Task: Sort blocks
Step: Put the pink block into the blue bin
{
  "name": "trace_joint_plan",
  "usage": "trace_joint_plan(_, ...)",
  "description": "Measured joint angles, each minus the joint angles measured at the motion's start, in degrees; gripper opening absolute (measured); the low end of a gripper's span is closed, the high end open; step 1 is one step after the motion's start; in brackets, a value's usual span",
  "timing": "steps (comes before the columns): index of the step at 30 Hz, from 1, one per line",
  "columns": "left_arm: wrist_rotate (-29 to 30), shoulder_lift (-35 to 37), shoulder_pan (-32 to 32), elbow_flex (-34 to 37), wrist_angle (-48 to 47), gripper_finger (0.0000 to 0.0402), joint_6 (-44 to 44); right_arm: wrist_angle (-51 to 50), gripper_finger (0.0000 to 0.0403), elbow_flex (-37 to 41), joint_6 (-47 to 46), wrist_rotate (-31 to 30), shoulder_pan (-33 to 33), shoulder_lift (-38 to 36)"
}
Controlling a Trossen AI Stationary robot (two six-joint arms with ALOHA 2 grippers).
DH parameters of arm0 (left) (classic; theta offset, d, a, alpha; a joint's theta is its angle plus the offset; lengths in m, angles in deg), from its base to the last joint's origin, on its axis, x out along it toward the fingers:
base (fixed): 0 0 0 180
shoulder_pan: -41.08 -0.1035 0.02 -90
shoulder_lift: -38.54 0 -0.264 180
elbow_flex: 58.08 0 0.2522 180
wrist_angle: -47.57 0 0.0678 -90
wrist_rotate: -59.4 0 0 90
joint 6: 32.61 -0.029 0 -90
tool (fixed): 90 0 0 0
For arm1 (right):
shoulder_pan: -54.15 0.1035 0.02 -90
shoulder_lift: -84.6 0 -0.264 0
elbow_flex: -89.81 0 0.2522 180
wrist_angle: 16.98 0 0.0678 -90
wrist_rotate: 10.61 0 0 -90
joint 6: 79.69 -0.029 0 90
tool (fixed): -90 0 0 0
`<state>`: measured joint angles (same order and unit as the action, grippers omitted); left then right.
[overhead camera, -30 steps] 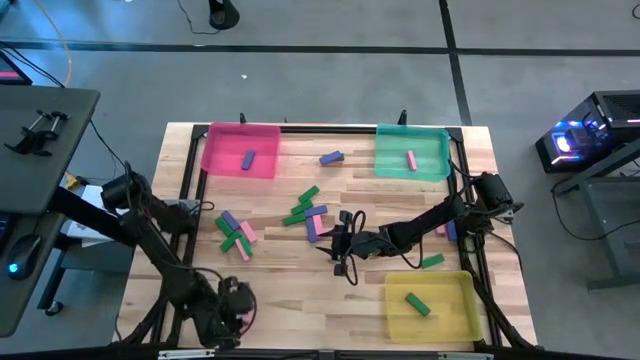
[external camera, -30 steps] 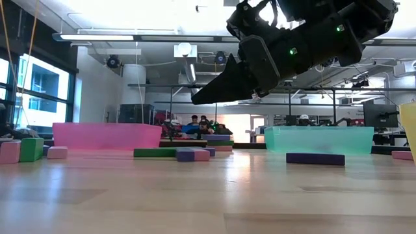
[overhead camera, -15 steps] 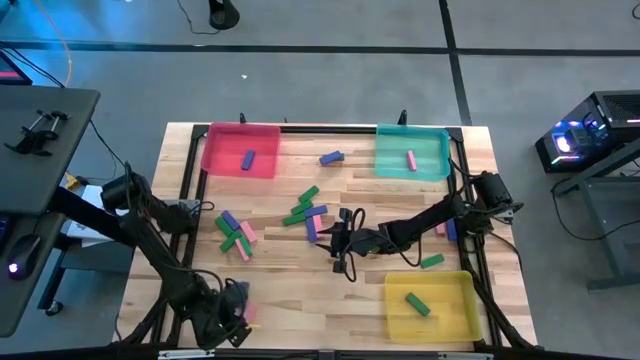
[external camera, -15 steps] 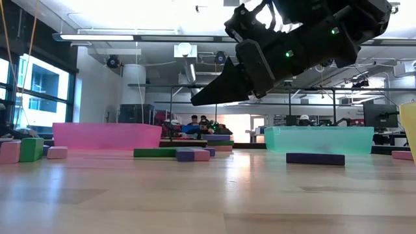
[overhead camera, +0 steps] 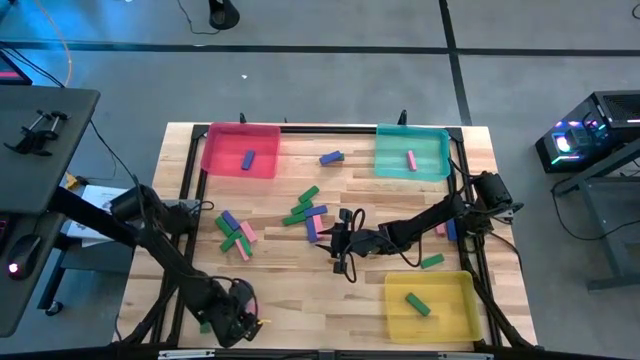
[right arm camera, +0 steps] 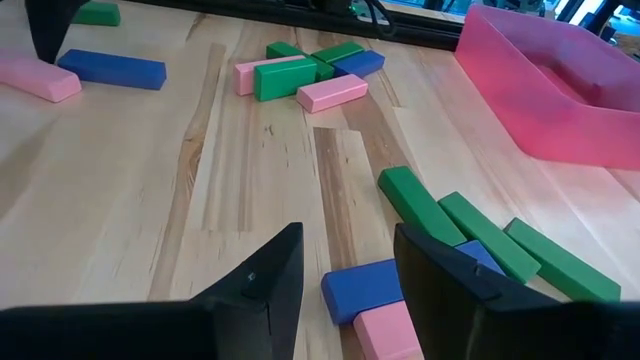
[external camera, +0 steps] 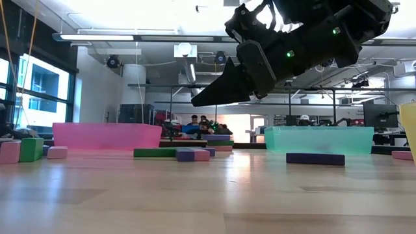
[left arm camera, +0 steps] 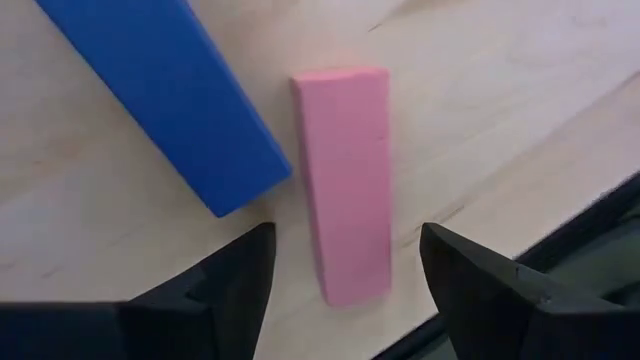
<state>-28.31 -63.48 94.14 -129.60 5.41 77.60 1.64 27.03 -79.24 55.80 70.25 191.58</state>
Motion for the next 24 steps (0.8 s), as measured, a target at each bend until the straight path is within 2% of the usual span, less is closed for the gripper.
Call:
trace_joint_plan(4,-4.8,-2.2,-1.0,-0.5,-0.4,0.0229,-1.0,0.0,0.0144,0.0,0.0,0.0,0.0,0.0)
trace_joint_plan(7,-7.4,-3.4,-1.6,-0.5,-1.2,0.0201,-1.7,0.0,0.0144,0.0,-0.3,0.0,0.0,0.0)
trace_joint_plan(15,-10.9,-3.9,-3.0,-2.3,-5.5,0.0062,-4.3,0.0,0.0144,0.0,-0.4,0.0,0.0,0.0)
trace_joint_plan(24,-10.7,-4.4,-4.4,-7.8,-6.5,0.0061,-14.1,-0.8,0.0144,0.0,0.1,0.6,0.4,0.0)
